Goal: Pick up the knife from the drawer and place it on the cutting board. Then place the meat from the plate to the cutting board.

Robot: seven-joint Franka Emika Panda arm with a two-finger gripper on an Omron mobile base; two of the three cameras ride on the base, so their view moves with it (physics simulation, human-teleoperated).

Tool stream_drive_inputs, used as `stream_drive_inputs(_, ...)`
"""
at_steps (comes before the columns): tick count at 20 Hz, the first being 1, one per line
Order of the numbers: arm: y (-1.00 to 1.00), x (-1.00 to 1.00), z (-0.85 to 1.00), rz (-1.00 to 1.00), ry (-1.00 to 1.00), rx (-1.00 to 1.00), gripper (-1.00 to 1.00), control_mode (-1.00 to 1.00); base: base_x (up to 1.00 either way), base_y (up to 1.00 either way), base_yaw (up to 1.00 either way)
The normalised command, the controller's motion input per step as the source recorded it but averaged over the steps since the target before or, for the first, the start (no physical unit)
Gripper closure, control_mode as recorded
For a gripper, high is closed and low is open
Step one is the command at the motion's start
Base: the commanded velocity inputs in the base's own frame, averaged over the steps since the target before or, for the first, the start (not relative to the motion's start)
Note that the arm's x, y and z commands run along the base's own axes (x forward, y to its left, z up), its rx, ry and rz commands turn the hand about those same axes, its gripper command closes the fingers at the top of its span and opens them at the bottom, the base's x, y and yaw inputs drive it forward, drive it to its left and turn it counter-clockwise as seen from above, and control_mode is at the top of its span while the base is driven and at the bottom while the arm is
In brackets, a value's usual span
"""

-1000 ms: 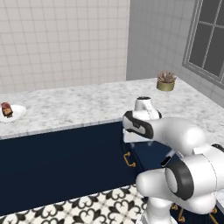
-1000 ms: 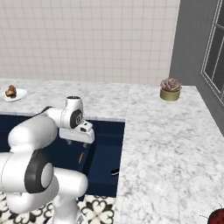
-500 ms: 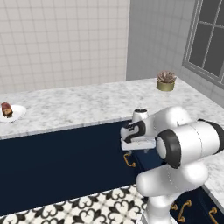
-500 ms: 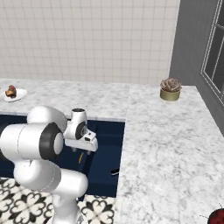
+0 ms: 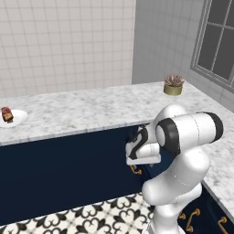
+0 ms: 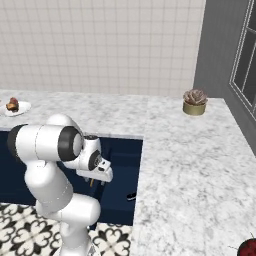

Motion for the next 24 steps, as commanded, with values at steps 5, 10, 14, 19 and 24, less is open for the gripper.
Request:
stream_drive_inputs(5,0.30,0.00,-0.05,0.00,0.00,0.01,-1.00,-1.00,0.00,0.00,0.00)
stream_drive_inputs(10,0.99,0.01,0.00,0.00,-0.02,0.00,-1.00,-1.00,0.00,0.00,0.00)
stream_drive_inputs(14,1.00,0.12,0.01,-0.01,-0.04,0.00,-1.00,-1.00,0.00,0.00,0.00)
stream_drive_inputs(19,1.00,0.22,0.25,-0.04,-0.02,0.00,-1.00,-1.00,0.00,0.00,0.00)
stream_drive_inputs(24,1.00,0.16,0.69,-0.04,-0.05,0.00,-1.00,-1.00,0.00,0.00,0.00)
